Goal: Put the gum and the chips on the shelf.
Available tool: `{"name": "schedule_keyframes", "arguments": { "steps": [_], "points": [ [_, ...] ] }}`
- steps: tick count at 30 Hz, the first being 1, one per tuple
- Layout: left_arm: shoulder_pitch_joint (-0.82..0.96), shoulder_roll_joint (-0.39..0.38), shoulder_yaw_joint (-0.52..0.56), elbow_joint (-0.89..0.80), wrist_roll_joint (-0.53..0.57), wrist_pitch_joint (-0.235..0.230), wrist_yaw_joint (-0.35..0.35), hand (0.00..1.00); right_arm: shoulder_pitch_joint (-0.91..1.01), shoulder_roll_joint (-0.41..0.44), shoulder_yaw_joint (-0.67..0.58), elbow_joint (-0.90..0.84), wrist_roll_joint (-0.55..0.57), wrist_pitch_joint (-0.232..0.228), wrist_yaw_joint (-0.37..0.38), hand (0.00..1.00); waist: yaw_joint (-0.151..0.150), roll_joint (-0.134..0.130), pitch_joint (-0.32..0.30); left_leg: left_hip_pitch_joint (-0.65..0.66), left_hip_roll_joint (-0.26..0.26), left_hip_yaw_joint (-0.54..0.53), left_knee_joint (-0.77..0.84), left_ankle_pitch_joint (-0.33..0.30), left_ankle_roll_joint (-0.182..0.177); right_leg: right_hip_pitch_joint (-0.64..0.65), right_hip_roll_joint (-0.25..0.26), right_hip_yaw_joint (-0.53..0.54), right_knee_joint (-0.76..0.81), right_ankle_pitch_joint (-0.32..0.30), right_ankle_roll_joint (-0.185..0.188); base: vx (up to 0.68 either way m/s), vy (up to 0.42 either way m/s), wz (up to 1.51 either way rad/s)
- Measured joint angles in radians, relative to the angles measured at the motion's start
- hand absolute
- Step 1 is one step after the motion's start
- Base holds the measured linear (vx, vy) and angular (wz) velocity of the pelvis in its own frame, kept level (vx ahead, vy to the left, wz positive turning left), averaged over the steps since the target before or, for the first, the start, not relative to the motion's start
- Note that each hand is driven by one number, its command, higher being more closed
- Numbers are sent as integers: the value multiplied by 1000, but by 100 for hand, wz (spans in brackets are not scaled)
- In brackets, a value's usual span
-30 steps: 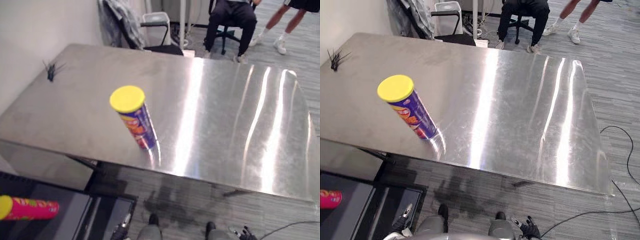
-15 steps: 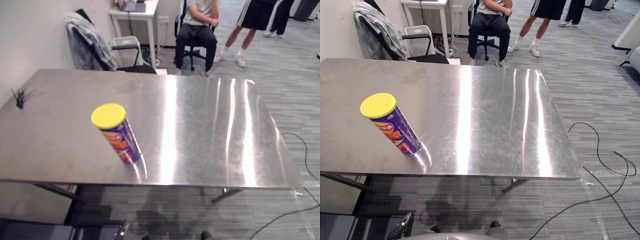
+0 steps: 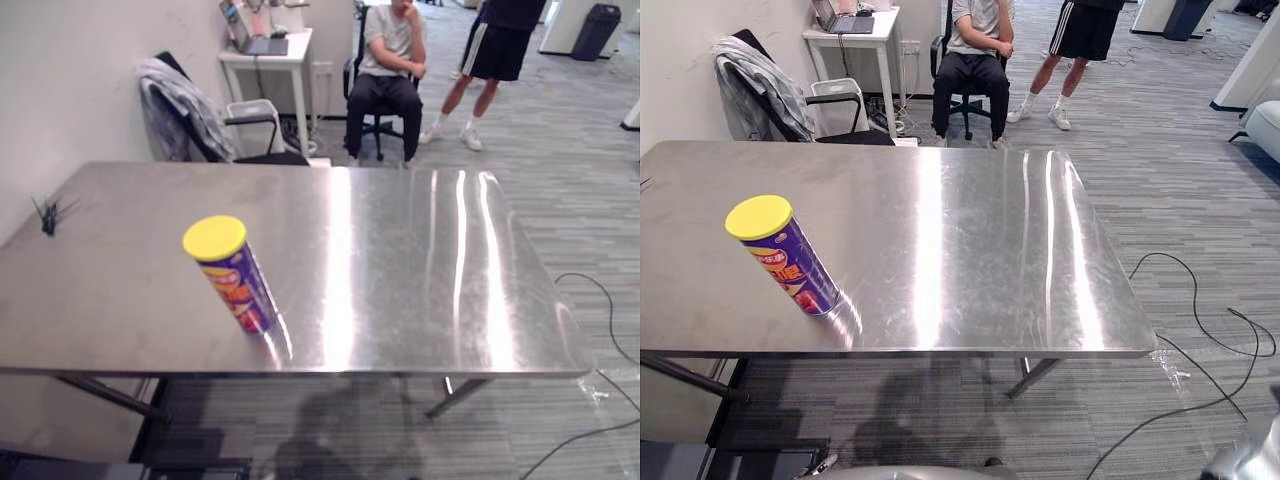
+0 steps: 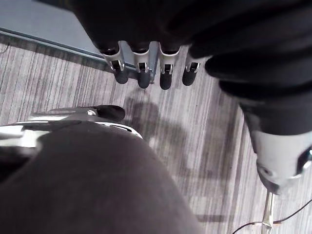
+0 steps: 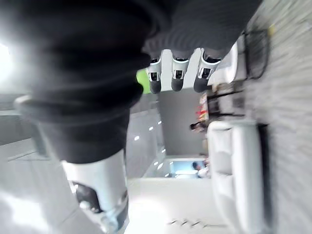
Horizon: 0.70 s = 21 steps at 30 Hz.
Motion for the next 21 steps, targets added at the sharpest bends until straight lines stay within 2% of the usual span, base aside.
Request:
{"name": "schedule_keyframes", "arguments": {
  "steps": [1,4,6,7,9,13,15,18,21],
  "points": [
    [0,0,-1,0,1,0,0,0,-9,-15,26,-30,-11,-4,8,0,0,0,-2,-4,0,-8,0,2,0,1,0,-4,0,0,0,41,-7,26],
    [2,4,-10,-2,0,0,-2,0,-68,-119,189,-140,-16,-43,97,0,6,-1,-9,-7,8,-38,0,8,-1,14,6,-24,2,3,2,21,-10,27],
    [6,9,-18,-3,0,0,-7,0,-112,-174,310,-180,-8,-64,166,0,12,0,-14,-9,18,-50,0,11,-5,17,14,-30,7,4,3,-9,-18,21],
    [6,14,-18,-3,0,-1,-11,0,-137,-209,401,-198,15,-79,231,0,27,-7,-19,-20,24,-68,0,16,-7,18,20,-42,7,4,3,-21,-26,25],
    [9,15,-20,-3,0,-1,-12,0,-169,-228,500,-200,48,-88,297,0,36,-13,-21,-26,32,-88,-1,24,-9,21,28,-51,7,13,-6,-18,-18,30],
    [36,15,-29,-8,-3,-1,-27,0,-205,-228,675,-187,106,-86,401,0,55,-13,-22,-44,35,-131,-1,38,-7,30,31,-74,6,24,-7,-32,7,28],
    [38,16,-30,-8,-8,-1,-32,0,-220,-228,732,-148,117,-80,431,0,59,-14,-22,-58,27,-141,-1,47,-6,33,25,-88,-11,30,-9,-56,10,20],
    [39,19,-48,-7,-22,-3,-38,0,-233,-228,833,-67,157,-46,474,0,65,-14,-21,-73,9,-163,-1,59,1,49,8,-115,-43,29,-9,-82,10,25],
    [38,16,-58,-8,-23,-4,-40,0,-234,-228,908,-34,195,-19,521,0,71,-2,-9,-96,4,-199,-1,74,-2,50,6,-151,-54,28,-8,-91,3,30]
  ]
}}
